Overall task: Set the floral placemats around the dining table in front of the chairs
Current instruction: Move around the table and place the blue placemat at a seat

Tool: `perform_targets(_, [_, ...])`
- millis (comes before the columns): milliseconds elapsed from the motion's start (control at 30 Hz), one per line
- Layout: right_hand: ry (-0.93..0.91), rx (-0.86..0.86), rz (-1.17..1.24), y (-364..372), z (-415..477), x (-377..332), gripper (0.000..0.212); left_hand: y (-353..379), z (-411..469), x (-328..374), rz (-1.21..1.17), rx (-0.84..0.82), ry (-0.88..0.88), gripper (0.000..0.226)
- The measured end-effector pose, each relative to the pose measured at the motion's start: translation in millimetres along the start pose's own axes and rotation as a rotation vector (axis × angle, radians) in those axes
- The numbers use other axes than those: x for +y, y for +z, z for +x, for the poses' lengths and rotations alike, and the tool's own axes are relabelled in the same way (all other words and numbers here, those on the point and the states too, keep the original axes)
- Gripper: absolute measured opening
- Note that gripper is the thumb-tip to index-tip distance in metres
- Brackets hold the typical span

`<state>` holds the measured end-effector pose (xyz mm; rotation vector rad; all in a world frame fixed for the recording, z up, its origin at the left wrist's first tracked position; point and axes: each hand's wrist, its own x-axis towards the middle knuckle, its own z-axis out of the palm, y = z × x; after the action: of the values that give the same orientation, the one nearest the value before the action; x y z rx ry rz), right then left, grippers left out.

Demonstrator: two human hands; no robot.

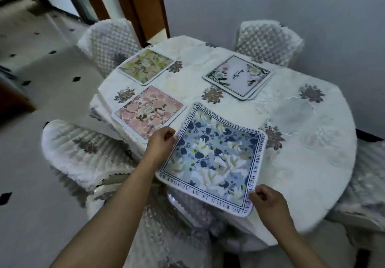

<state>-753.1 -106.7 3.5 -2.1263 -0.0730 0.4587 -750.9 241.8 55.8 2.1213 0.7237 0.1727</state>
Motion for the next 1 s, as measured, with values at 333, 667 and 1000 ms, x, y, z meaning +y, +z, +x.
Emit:
perform_targets(333, [0.161,0.313,-0.097,78,3,-11,0.036,48,109,-25,0.009,-0.219,0.202,0.007])
perform_targets(667, [0.249,0.285,-0.182,109,52,13,0.034,67,139,-83,0.100,-0.268,0.136,0.006])
perform_targets(1000, [0.384,0.235,-0.313,119,62,17,0.028,82,148,-110,0.151,-0.261,0.127,0.019])
